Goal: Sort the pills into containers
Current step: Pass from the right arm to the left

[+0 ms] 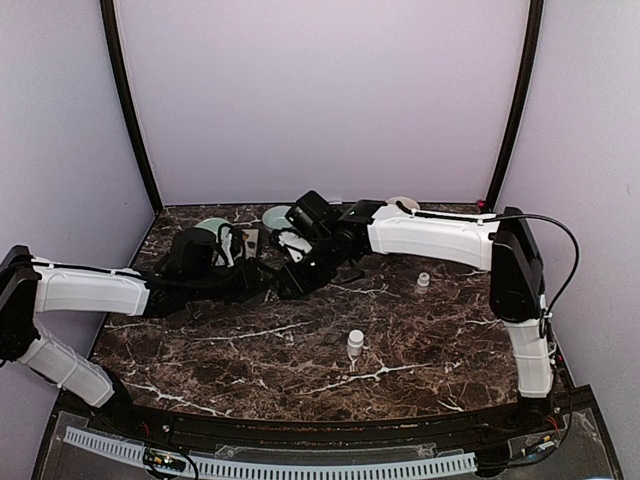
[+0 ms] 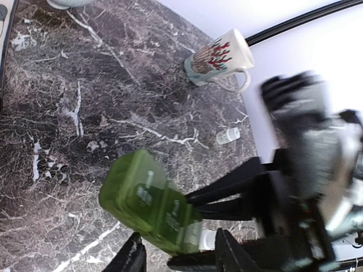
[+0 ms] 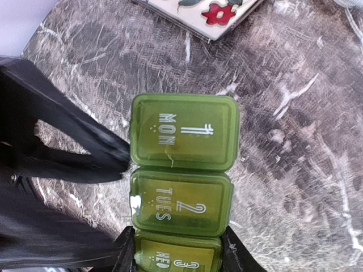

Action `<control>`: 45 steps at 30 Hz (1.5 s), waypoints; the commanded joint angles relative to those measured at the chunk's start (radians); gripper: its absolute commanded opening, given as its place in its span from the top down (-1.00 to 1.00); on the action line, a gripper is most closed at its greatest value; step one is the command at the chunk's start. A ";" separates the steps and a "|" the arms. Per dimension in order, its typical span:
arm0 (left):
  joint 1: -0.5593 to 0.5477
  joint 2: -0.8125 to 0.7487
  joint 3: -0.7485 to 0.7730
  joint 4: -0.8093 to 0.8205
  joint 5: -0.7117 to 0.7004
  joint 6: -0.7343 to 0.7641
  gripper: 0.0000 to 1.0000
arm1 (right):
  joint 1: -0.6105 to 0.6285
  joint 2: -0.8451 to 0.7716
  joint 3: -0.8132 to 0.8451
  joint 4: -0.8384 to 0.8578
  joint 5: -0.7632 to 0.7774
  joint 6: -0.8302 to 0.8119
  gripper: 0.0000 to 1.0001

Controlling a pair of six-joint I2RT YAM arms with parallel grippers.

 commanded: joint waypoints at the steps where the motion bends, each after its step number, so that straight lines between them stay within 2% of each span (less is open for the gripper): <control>1: 0.001 -0.082 -0.060 0.099 -0.012 0.003 0.08 | -0.020 -0.063 -0.046 0.065 -0.112 0.041 0.36; 5: 0.007 -0.121 -0.096 0.137 -0.010 0.000 0.05 | -0.025 -0.077 -0.047 0.066 -0.157 0.036 0.36; 15: 0.018 -0.123 -0.094 0.097 -0.014 0.009 0.02 | -0.024 -0.106 -0.044 0.058 -0.176 0.034 0.36; 30: 0.041 -0.102 -0.031 0.059 -0.019 0.041 -0.04 | -0.007 -0.105 -0.006 0.012 -0.192 -0.003 0.36; 41: 0.041 -0.082 -0.021 0.060 -0.002 0.035 0.05 | 0.008 -0.107 0.014 -0.002 -0.196 -0.006 0.35; 45: 0.042 -0.087 -0.019 0.061 -0.007 0.032 0.20 | 0.010 -0.106 0.018 -0.008 -0.192 -0.009 0.36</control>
